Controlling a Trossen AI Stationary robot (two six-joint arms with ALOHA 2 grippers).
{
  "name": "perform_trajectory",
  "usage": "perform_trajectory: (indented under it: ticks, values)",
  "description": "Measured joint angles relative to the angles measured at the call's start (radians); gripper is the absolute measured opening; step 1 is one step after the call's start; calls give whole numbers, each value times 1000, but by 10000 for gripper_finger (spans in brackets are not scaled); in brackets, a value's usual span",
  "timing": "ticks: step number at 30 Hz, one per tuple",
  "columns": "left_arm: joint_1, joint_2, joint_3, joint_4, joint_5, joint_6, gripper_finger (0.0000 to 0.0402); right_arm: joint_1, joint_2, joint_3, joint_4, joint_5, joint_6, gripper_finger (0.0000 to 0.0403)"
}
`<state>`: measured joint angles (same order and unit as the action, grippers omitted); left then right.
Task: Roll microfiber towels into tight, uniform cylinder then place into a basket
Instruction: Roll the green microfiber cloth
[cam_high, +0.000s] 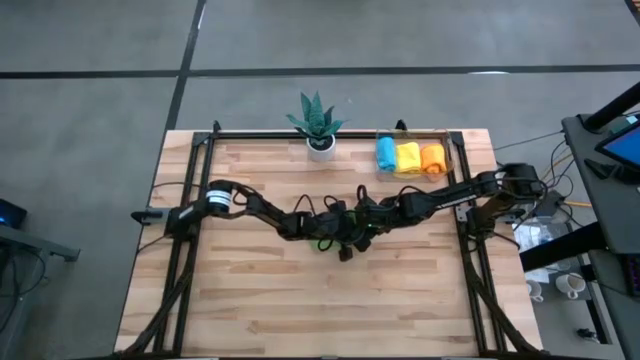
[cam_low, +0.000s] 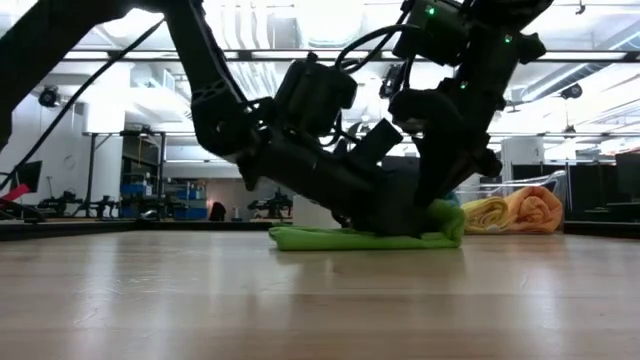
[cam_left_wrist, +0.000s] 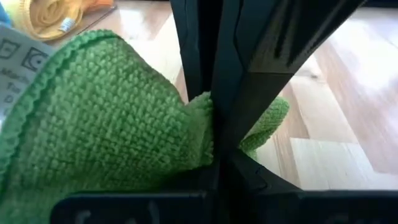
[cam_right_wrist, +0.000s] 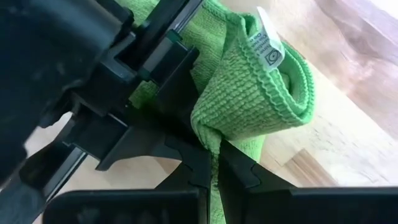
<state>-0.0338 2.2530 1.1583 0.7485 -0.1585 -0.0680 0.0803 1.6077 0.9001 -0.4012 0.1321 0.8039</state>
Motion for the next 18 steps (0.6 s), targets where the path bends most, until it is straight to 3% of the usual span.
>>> perform_trajectory:
  ticks: [7,18]
  values:
    - [-4,-95,-5,-218,-1,4,0,-10,17,0,50,4,4,9]
    - [-20,-163,-5,-336,-7,23,0,-19,14,12,51,5,-16,9]
